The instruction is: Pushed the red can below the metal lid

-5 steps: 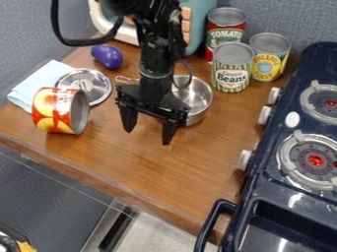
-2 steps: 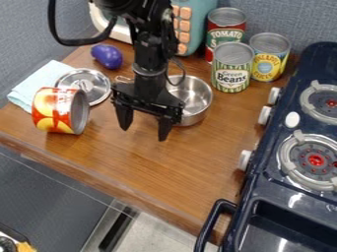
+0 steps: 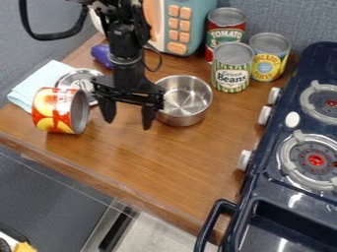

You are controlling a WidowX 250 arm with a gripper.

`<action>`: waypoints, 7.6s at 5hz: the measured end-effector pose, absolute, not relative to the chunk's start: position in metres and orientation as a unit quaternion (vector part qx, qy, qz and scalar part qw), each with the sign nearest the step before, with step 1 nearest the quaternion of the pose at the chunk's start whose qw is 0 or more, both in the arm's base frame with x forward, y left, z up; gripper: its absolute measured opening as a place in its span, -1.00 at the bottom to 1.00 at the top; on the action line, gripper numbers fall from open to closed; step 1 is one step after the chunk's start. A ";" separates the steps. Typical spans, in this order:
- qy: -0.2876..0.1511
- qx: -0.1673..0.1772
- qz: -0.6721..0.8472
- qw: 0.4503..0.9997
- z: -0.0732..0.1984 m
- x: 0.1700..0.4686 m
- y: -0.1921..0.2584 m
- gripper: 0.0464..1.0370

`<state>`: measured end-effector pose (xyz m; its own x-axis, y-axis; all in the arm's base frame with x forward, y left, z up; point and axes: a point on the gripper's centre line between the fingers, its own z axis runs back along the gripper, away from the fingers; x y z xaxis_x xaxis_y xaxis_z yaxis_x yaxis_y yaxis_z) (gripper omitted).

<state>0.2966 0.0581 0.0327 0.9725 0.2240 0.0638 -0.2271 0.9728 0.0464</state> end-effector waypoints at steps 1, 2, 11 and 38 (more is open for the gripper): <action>-0.025 0.027 0.124 0.992 0.032 0.294 0.063 0.93; -0.001 0.024 0.128 0.991 0.025 0.289 0.068 0.93; 0.078 0.036 0.232 0.969 0.035 0.274 0.132 0.93; -0.089 0.078 0.106 0.987 0.037 0.316 0.071 0.93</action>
